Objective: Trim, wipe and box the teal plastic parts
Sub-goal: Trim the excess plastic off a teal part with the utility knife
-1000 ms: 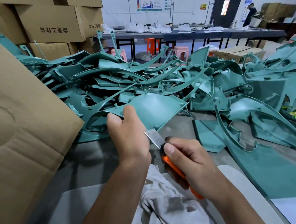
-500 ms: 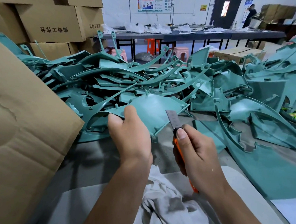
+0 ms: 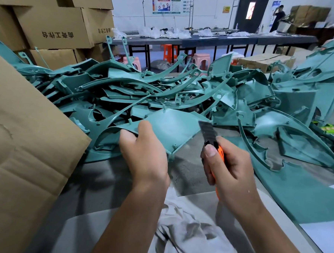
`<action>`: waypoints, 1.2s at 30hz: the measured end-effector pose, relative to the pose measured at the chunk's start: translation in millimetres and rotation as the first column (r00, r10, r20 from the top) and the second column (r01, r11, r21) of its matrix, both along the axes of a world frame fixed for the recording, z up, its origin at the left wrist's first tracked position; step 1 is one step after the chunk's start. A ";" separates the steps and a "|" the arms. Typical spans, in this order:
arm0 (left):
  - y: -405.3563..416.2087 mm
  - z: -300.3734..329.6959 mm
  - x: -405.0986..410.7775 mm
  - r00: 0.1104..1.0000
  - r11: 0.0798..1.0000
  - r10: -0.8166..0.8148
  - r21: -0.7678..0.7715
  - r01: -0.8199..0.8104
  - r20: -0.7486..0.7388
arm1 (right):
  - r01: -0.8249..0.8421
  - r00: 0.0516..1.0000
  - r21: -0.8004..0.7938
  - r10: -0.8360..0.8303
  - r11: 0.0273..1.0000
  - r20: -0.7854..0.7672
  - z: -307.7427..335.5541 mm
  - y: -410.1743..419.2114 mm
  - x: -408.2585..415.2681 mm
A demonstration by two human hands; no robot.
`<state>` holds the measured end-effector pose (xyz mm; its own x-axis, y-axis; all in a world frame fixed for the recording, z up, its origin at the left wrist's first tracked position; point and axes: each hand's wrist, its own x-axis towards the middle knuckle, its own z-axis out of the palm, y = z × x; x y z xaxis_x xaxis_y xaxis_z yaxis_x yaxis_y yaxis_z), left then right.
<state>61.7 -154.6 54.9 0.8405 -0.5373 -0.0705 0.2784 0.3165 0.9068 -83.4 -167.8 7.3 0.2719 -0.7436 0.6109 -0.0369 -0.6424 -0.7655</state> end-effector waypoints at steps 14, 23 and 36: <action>1.8 1.2 3.5 1.000 1.000 0.009 0.014 -0.009 0.007 | 0.500 0.842 -0.169 -0.523 0.849 -0.134 -6.1 -12.3 3.6; 2.9 7.3 -0.6 0.999 0.999 -0.032 0.038 0.033 -0.041 | 0.442 0.864 -0.281 -0.489 0.852 -0.122 -8.9 -9.0 13.1; 3.8 10.0 0.5 0.998 0.999 -0.014 0.037 0.016 -0.059 | 0.460 0.851 -0.230 -0.499 0.858 -0.160 -9.1 -12.0 11.1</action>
